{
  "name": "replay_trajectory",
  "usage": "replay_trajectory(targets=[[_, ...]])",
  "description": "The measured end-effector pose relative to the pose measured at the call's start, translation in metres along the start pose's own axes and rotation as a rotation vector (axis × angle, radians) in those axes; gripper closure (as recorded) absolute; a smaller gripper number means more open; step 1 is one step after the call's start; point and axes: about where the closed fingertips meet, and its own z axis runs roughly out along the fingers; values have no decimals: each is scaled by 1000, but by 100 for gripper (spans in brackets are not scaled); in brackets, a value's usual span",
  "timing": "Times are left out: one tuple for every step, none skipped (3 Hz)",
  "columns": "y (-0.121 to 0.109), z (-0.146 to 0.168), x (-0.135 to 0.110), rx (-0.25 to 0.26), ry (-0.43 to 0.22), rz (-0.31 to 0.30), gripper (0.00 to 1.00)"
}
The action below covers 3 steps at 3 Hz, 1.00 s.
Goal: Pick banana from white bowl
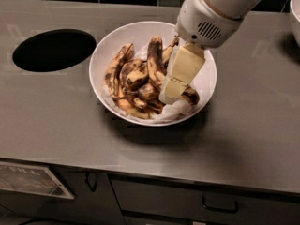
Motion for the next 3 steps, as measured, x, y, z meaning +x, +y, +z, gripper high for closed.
replay_trajectory(targets=[[-5, 5, -5, -41, -20, 98, 0], [-8, 8, -4, -66, -28, 232, 0], [-9, 10, -2, -61, -9, 364, 0]])
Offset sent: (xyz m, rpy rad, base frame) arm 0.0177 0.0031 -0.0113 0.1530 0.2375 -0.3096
